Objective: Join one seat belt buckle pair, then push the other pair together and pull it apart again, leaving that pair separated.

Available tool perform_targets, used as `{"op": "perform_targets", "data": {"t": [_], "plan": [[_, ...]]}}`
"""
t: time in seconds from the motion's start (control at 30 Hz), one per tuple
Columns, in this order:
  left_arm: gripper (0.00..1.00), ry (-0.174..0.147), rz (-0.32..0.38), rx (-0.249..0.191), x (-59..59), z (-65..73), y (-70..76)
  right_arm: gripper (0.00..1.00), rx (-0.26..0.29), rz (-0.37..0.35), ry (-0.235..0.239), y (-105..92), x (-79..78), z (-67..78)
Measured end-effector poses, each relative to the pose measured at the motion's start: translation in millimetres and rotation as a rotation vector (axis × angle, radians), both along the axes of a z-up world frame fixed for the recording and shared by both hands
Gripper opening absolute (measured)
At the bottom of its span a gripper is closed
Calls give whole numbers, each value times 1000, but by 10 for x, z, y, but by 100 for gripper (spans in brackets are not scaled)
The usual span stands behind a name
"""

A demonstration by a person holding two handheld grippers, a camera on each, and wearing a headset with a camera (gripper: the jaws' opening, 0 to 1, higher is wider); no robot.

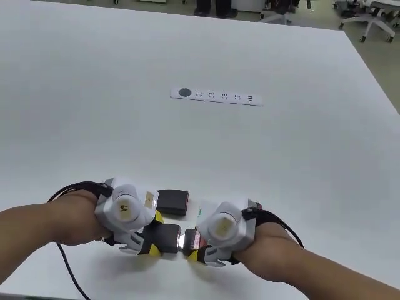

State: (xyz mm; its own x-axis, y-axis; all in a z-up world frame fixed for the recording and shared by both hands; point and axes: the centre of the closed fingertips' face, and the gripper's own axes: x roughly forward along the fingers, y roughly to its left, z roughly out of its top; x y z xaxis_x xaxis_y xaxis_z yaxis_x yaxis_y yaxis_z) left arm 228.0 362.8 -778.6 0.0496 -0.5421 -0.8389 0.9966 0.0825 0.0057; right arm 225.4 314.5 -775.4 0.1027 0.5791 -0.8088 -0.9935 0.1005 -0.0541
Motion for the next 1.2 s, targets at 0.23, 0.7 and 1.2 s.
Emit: {"op": "perform_targets", "data": {"t": [0.23,0.7,1.2], "plan": [[33,5,-15,4,6,-17,-4,30,-6,-8,6,-83,12,-20],[33,9,-8,8,15,-33,-5,30,-14,-15,24,-99,8,-30],[34,-4,-44,1,2,-11,-16,32,20,-26,50,-57,-30,-43]]}}
